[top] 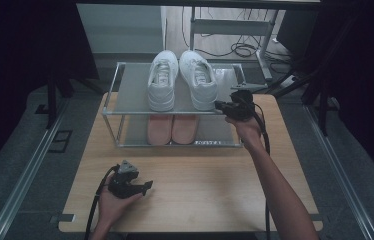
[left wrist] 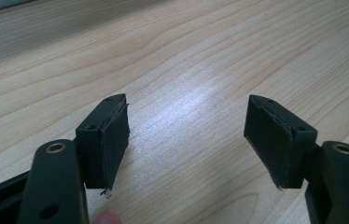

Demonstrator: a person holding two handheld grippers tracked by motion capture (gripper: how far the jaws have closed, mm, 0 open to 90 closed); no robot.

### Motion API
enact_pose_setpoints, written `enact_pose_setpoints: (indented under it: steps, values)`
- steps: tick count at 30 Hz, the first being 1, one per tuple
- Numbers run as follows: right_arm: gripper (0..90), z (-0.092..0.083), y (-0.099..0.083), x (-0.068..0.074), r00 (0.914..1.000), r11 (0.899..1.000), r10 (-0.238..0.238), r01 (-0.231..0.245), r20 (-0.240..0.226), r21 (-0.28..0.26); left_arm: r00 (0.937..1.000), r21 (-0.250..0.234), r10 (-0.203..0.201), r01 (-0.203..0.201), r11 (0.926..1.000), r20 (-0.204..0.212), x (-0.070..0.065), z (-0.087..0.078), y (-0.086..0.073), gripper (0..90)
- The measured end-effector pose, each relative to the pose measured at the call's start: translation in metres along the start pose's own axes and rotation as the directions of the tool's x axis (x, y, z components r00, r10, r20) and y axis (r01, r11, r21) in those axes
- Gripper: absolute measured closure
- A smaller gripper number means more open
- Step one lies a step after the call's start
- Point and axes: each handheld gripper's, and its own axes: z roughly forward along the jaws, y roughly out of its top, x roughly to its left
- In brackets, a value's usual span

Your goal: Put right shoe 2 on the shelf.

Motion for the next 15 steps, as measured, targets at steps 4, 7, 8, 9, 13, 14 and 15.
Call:
enact_pose_setpoints:
  steps: [4, 7, 8, 9, 13, 14, 15]
  values:
    - [89.8, 0.000, 0.001, 0.002, 0.9999, 1.000, -0.010, 0.010, -0.001, 0.001, 1.0000, 0.000, 0.004, -0.004, 1.0000, -0.002, 0.000, 0.001, 0.000, 31.3]
    - [89.8, 0.002, 0.001, 0.004, 0.9998, 1.000, -0.007, 0.007, -0.020, 0.002, 1.0000, 0.001, 0.002, -0.002, 1.0000, -0.001, 0.000, 0.000, 0.000, 31.3]
    - [89.9, 0.003, 0.001, 0.006, 0.9997, 1.000, -0.011, 0.011, -0.023, 0.000, 1.0000, 0.000, 0.004, -0.004, 1.0000, -0.002, 0.000, 0.000, 0.000, 31.3]
    - [89.9, 0.004, 0.001, 0.007, 0.9996, 1.000, -0.014, 0.014, -0.026, -0.001, 1.0000, -0.003, 0.002, -0.002, 1.0000, -0.001, 0.000, 0.000, 0.000, 31.3]
    - [89.9, 0.006, 0.003, 0.011, 0.9992, 1.000, -0.026, 0.026, -0.031, 0.004, 1.0000, -0.003, 0.000, 0.000, 1.0000, -0.002, 0.000, 0.000, 0.000, 31.3]
    - [89.9, 0.006, 0.003, 0.012, 0.9991, 1.000, -0.028, 0.029, -0.031, 0.005, 1.0000, -0.002, 0.001, -0.001, 1.0000, -0.001, 0.000, 0.000, 0.000, 31.3]
    - [89.9, 0.006, 0.004, 0.013, 0.9991, 0.999, -0.032, 0.032, -0.027, 0.007, 1.0000, -0.003, 0.001, -0.001, 1.0000, -0.001, 0.000, 0.001, 0.000, 31.3]
